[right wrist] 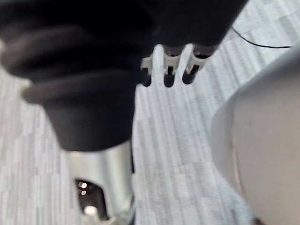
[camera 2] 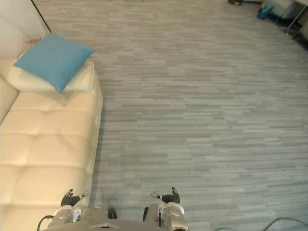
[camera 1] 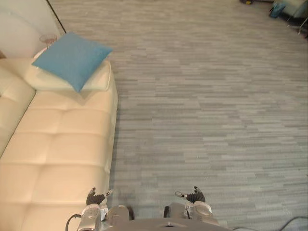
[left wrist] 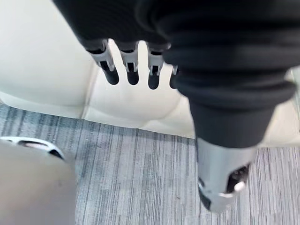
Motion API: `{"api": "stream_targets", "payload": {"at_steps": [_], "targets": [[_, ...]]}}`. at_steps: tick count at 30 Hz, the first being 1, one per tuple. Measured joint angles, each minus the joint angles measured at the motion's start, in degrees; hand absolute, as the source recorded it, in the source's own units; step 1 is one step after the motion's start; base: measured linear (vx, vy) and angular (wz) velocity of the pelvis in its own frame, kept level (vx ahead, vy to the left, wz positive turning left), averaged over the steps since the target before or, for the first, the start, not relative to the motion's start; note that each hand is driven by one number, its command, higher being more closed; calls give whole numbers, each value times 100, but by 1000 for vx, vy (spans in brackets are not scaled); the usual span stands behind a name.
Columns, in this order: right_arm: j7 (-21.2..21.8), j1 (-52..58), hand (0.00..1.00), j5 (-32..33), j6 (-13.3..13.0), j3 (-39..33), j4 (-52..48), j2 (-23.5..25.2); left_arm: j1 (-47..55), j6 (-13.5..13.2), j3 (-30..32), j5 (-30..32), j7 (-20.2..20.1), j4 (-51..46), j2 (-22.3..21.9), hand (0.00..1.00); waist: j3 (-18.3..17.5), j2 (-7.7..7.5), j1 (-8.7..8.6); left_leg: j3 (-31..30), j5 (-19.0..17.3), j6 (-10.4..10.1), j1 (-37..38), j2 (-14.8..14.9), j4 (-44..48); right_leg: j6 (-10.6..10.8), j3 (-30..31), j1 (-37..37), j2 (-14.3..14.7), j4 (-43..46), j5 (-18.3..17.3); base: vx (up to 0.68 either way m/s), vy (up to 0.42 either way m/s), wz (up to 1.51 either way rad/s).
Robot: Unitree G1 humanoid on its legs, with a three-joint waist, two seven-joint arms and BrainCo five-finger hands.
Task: Pick up cushions and gather them together orderly.
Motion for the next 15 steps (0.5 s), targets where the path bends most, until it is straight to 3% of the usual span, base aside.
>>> {"api": "stream_targets", "payload": {"at_steps": [2,4,6,7,8,9,10,11,13,14,15], "targets": [[0,-115,0,0,-11,-21,-2,-21,-4,15,-81,0,-5,71,0,0,21,14,-38,10,-104,-94,312,84,-179,-70,-321,-246,17,-774,-50,364,-61,0],[1,-132,0,0,3,-41,100,-84,-51,26,-193,17,-2,208,16,0,61,75,-185,-32,-85,-145,712,174,-539,-203,-526,-459,138,-2024,151,557,-162,22],[-3,-223,0,51,9,-60,184,-181,-112,31,-310,85,1,263,24,0,133,123,-299,-133,-20,-262,1002,263,-736,-243,-457,-591,369,-3313,882,552,-209,31],[-5,-194,0,52,28,-60,216,-221,-122,31,-322,132,5,287,30,0,147,70,-320,-318,3,-356,1189,235,-774,-265,-243,-516,449,-4078,1504,612,-270,48],[-4,-113,0,52,37,-61,251,-286,-109,29,-318,182,4,354,23,0,166,67,-358,-581,-13,-490,1385,267,-761,-549,-141,-345,481,-4059,2366,608,-275,34],[2,-140,0,48,53,-77,279,-353,-162,32,-308,193,10,424,-69,0,202,266,-331,-678,25,-513,1435,387,-745,-539,-188,-399,567,-3764,2134,562,-251,33],[-8,-249,0,53,60,-239,239,-420,-249,26,-280,241,11,442,-152,0,219,349,-360,-924,384,-634,1342,441,-498,-599,-217,-504,500,-3166,1625,526,-250,14],[-11,-279,0,58,62,-278,240,-424,-261,11,-236,241,24,427,-205,0,230,396,-362,-1033,618,-573,1257,507,-108,-649,-277,-441,510,-2934,1303,640,-308,26],[-9,-292,0,101,64,-209,238,-362,-256,12,-110,238,29,425,-254,0,272,454,-385,-1212,1109,-600,782,707,1209,-710,-390,-93,608,-2898,982,531,-256,17],[-13,-289,0,113,77,-126,239,-281,-222,13,31,233,23,282,-283,0,302,482,-337,-1337,1357,-741,87,981,2900,-774,-452,366,761,-3093,784,458,-195,3],[-14,-294,0,115,79,-90,237,-243,-203,7,67,232,22,196,-284,0,307,484,-273,-1291,1294,-752,-217,1074,3574,-803,-444,593,846,-3198,725,507,-180,-6]]}}
